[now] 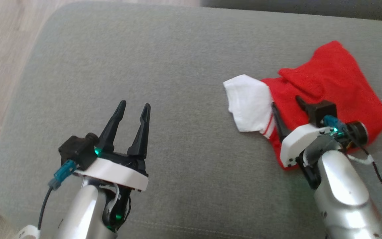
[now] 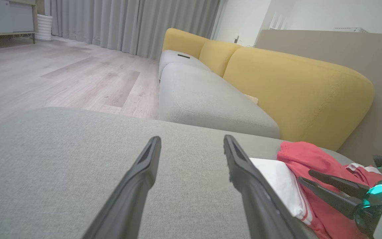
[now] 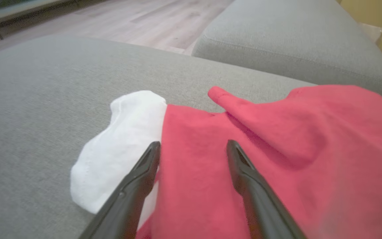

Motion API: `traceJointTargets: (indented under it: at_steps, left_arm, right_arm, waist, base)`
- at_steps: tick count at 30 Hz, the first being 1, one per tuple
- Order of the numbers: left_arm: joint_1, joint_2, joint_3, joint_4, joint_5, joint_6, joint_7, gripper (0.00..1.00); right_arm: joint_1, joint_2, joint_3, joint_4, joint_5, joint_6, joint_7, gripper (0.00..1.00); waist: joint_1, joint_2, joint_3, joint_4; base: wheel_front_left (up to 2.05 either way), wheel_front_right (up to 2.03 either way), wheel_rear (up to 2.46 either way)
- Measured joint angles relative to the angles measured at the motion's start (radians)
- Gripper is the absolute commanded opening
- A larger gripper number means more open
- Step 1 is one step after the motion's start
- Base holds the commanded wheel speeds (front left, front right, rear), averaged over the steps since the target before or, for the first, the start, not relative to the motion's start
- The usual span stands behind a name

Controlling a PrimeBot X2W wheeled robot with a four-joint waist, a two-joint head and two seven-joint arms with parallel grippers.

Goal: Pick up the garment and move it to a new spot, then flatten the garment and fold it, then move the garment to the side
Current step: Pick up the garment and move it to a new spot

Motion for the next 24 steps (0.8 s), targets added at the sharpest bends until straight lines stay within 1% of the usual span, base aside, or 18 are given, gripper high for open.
traceJointTargets:
  at_steps: [3,6,7,8,10,13,16,21,24]
  left_arm:
    - [0.0,0.0,-0.001,0.0,-0.004,0.0,0.0,1.0]
    - [-0.001,0.0,-0.004,0.0,-0.017,-0.001,0.0,1.0]
    - [-0.002,0.0,-0.006,0.0,-0.017,-0.001,0.0,1.0]
    - [-0.003,0.0,-0.008,0.0,-0.017,-0.001,0.0,1.0]
    - [-0.009,-0.001,-0.016,0.0,-0.022,-0.001,0.0,1.0]
    - [-0.019,-0.001,-0.026,-0.001,-0.037,0.0,0.0,1.0]
    - [-0.019,-0.001,-0.028,-0.001,-0.038,0.002,0.0,1.0]
    - [-0.019,-0.001,-0.031,-0.001,-0.049,0.004,0.0,1.0]
    - [-0.018,-0.001,-0.034,-0.001,-0.053,0.008,0.0,1.0]
  right_arm:
    - [-0.044,0.0,-0.038,0.075,-0.045,0.0,0.008,1.0]
    - [-0.085,-0.001,-0.069,0.144,-0.057,0.0,0.022,1.0]
    - [-0.097,-0.001,-0.082,0.167,-0.064,0.0,0.026,0.32]
    - [-0.109,-0.001,-0.092,0.189,-0.073,0.0,0.027,0.0]
    - [-0.127,-0.001,-0.112,0.221,-0.084,0.0,0.016,0.0]
    - [-0.151,-0.001,-0.143,0.242,-0.093,0.0,-0.046,0.0]
    - [-0.179,-0.003,-0.153,0.248,-0.09,0.0,-0.114,0.0]
    - [-0.245,-0.005,-0.132,0.258,-0.066,0.0,-0.181,0.0]
    - [-0.297,-0.009,-0.091,0.258,-0.041,0.0,-0.2,0.0]
  waist:
    - [0.0,0.0,0.016,0.024]
    - [0.0,0.0,0.031,0.038]
    - [0.0001,0.0,0.035,0.042]
    - [0.0001,0.0,0.038,0.045]
    - [0.0,0.0,0.041,0.051]
    - [0.0,0.0,0.038,0.053]
    - [0.0,0.0,0.028,0.048]
    - [-0.0001,0.0,0.004,0.038]
    - [-0.0002,0.0,-0.009,0.038]
  base:
    - [0.0,0.0,0.0]
    - [0.0,0.0,0.0]
    - [0.0,0.0,0.0]
    - [0.0,0.0,0.0]
    - [0.0,0.0,0.0]
    - [0.0,0.0,0.0]
    - [0.0,0.0,0.0]
    - [0.0,0.0,0.0]
    - [0.0,0.0,0.0]
